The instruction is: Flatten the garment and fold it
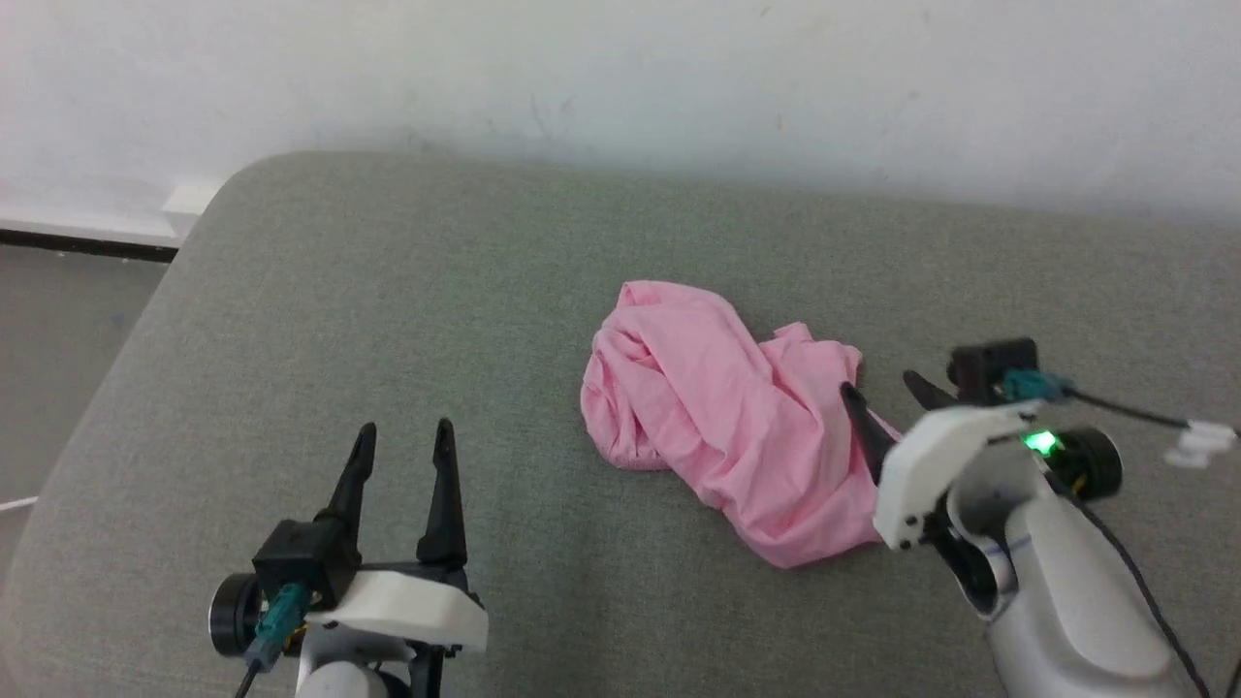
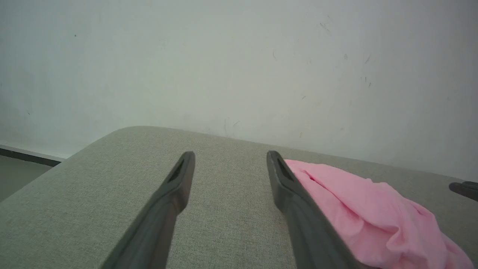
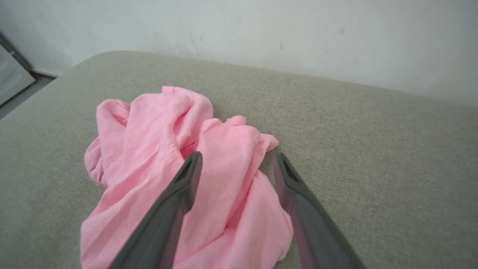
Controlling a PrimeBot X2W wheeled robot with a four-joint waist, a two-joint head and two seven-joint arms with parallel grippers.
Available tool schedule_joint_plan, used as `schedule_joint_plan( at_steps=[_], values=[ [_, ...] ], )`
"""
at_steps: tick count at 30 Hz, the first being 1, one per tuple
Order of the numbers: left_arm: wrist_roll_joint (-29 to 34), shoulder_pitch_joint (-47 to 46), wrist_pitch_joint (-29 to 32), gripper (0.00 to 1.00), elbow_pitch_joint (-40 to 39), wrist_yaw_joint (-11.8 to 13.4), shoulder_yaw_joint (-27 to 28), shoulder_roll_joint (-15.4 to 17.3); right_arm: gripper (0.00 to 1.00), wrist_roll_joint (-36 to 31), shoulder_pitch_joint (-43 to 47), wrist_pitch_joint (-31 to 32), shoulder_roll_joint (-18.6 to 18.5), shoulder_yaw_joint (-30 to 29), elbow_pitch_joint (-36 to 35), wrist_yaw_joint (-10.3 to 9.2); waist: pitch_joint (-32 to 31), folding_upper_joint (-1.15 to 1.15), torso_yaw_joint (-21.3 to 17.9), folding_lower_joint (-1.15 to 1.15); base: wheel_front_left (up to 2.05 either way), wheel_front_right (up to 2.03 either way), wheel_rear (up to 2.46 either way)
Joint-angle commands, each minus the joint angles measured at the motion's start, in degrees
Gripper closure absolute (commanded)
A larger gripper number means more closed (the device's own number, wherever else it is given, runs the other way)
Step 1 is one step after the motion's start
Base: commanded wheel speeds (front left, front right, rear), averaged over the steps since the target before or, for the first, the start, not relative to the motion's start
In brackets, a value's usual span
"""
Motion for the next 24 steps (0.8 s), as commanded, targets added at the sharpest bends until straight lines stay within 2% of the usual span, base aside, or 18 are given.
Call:
schedule_joint_plan(
  at_steps=[1,5,8,13,14,15,16,20,24],
  values=[
    [0.7,-1.4,-0.3,0.00,0.0,-0.3,0.0,-0.4,0.00,-1.2,-2.6,2.7,0.1,1.5,1.1,-0.05,1.7,0.00,1.4,-0.01,0.00,0.00,0.00],
    [1.6,-2.8,-0.3,0.00,-0.5,-0.3,-0.4,-1.2,0.00,-5.7,-10.1,13.9,0.1,7.8,6.0,-0.05,4.0,0.00,3.1,-0.01,0.00,0.00,0.00],
    [1.7,-3.6,-0.3,0.00,-0.4,-0.3,-0.7,-1.6,0.00,-9.6,-13.5,19.8,0.1,9.9,10.5,-0.05,5.4,0.00,4.5,-0.01,0.00,0.00,0.00],
    [1.5,-3.9,-0.3,0.00,0.0,-0.5,-1.1,-2.0,0.00,-12.8,-15.3,23.8,-0.3,10.1,15.6,-0.05,6.3,0.00,5.6,-0.01,0.00,0.00,0.00],
    [1.4,-3.9,-0.3,0.00,0.1,-0.5,-1.1,-2.0,0.07,-12.5,-15.3,24.3,-0.3,9.9,16.3,-0.05,6.3,0.00,5.6,-0.01,0.00,0.00,0.00],
    [1.3,-3.9,-0.3,0.00,0.2,-0.4,-1.0,-2.0,0.84,-12.0,-15.4,24.3,-0.3,9.8,16.7,-0.05,6.4,0.00,5.5,-0.01,0.00,0.00,0.00],
    [1.2,-3.9,-0.3,0.00,0.3,-0.4,-1.0,-2.0,1.00,-11.3,-15.6,23.7,-0.2,9.6,16.7,-0.05,6.3,0.00,5.3,-0.01,0.00,0.00,0.00],
    [1.0,-4.1,-0.3,0.00,0.6,-0.8,-1.2,-2.1,1.00,-6.9,-16.2,18.4,-0.1,7.5,14.9,-0.05,5.8,0.00,4.0,-0.01,0.00,0.00,0.00],
    [0.7,-4.2,-0.3,0.00,0.6,-1.0,-0.9,-2.1,1.00,-2.0,-15.2,13.1,-0.2,3.0,9.9,-0.05,5.0,0.00,1.7,-0.01,0.00,0.00,0.00]
  ],
)
